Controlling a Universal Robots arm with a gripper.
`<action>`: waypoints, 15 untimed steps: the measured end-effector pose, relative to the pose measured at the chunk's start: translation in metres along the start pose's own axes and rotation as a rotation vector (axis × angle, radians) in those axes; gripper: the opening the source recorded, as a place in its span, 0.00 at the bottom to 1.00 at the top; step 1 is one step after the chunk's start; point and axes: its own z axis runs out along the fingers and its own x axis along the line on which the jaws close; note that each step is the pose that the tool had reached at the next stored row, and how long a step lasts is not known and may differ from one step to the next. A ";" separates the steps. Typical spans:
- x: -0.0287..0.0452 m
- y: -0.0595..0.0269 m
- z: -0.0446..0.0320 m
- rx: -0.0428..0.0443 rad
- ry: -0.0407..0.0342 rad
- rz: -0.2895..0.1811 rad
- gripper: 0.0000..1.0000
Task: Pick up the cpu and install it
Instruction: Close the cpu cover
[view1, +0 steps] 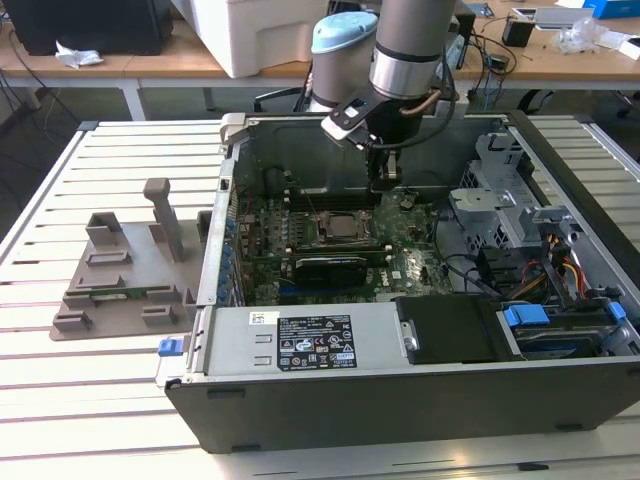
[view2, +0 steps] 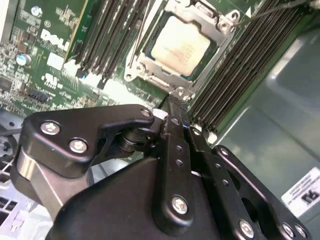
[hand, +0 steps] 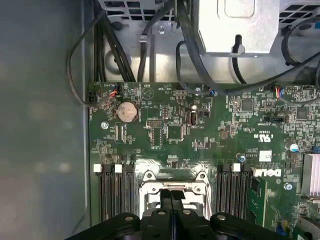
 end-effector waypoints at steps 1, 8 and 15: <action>0.0000 -0.0050 0.0036 0.0000 0.0001 0.000 0.11; 0.0002 -0.0447 0.0251 0.0000 0.0000 0.000 0.11; 0.0004 -0.0665 0.0427 -0.0001 0.0000 0.000 0.11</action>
